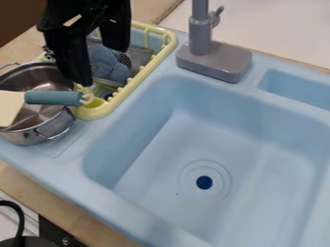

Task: Put the silver basket to the sink

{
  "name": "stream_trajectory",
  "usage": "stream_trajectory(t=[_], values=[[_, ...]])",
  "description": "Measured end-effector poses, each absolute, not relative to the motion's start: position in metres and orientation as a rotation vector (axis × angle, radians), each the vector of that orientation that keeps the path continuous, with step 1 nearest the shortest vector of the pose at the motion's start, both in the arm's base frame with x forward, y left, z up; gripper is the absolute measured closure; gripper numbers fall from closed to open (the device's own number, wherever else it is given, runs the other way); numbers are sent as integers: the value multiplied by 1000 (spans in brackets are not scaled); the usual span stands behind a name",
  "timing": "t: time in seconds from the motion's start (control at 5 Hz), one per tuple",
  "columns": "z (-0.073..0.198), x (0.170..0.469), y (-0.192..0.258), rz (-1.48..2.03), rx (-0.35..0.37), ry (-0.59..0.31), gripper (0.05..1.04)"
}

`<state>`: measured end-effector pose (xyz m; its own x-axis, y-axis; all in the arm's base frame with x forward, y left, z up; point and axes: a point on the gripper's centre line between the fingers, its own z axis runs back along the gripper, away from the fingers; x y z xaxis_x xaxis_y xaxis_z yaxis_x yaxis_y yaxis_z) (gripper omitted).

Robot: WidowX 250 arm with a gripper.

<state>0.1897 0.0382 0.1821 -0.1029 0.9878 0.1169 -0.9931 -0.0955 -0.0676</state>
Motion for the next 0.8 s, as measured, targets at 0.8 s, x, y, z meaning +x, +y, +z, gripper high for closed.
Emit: stream_trajectory(t=[0.8], values=[[194,222,59,1823,81,-163,83]])
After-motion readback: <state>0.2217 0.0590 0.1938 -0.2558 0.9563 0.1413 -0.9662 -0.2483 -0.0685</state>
